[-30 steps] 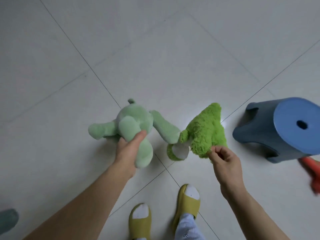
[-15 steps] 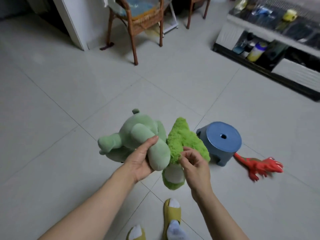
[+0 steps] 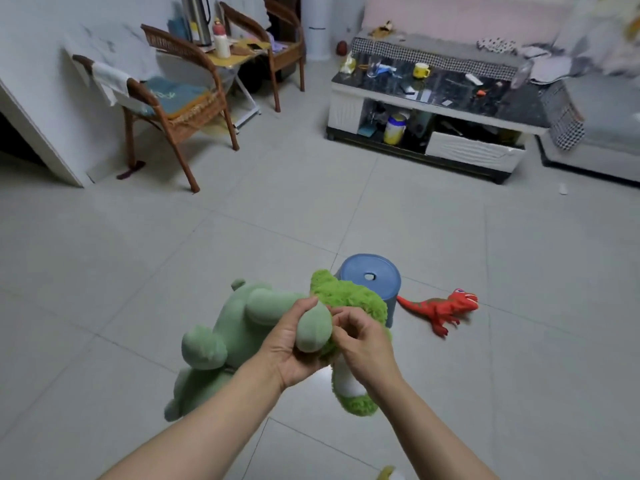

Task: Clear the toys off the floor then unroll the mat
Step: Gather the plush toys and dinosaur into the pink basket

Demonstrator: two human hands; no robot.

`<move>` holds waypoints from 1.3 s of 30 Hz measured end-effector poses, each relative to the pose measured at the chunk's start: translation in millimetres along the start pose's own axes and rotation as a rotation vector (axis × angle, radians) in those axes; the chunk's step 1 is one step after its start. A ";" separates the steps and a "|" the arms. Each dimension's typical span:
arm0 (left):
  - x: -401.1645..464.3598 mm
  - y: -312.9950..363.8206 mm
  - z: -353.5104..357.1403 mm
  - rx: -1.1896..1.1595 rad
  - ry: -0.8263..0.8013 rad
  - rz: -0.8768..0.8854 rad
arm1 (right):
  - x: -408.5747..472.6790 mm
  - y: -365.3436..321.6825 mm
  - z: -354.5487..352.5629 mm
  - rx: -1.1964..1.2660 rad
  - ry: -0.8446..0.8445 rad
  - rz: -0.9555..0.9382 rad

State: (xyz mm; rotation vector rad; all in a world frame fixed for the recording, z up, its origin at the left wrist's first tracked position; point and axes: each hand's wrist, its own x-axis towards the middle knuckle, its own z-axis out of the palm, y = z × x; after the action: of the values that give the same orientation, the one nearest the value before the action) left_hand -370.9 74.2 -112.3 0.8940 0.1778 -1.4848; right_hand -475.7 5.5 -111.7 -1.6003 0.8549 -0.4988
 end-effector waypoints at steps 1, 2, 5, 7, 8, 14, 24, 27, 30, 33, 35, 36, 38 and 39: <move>8.4 -6.6 16.8 0.021 0.021 0.012 | 2.8 -0.7 -16.3 -0.042 -0.004 -0.009; 14.4 -9.0 24.7 0.017 0.047 0.026 | 6.1 -0.5 -24.2 -0.082 -0.022 -0.014; 41.7 -24.7 64.9 0.032 0.090 0.051 | 15.9 2.6 -72.0 -0.155 -0.011 -0.038; 63.4 -37.7 98.2 0.071 0.121 0.062 | 24.8 7.1 -111.3 -0.156 0.025 -0.040; 77.6 -46.6 118.6 0.099 0.128 0.062 | 30.5 11.0 -135.7 -0.153 0.042 -0.036; 141.1 -71.3 196.4 0.226 0.226 0.116 | 51.8 26.2 -235.8 -0.089 0.107 0.044; 236.0 -68.6 259.2 0.402 0.342 0.195 | 85.3 83.2 -359.5 0.086 0.357 0.328; 273.4 -60.5 269.7 0.501 0.359 0.186 | 107.2 99.8 -380.9 0.055 0.395 0.402; 326.8 -47.9 283.6 0.578 0.360 0.169 | 142.0 117.3 -404.3 0.065 0.447 0.455; 383.8 -34.0 300.1 0.621 0.341 0.135 | 183.7 132.2 -425.5 0.092 0.499 0.516; 420.3 -23.7 312.0 0.619 0.348 0.098 | 214.9 139.3 -438.8 0.086 0.514 0.565; 433.6 -19.5 317.4 0.627 0.363 0.087 | 227.1 141.3 -443.1 0.079 0.520 0.593; 457.9 -12.3 327.2 0.665 0.369 0.070 | 248.4 146.0 -449.2 0.096 0.534 0.619; 470.2 -8.9 332.3 0.690 0.370 0.067 | 259.0 147.9 -452.7 0.105 0.537 0.624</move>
State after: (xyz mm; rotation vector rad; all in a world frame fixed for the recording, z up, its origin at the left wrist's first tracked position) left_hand -450.9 -492.3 -178.0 1.7134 -0.1068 -1.3157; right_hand -676.7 -491.2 -193.6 -1.0244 1.6314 -0.5114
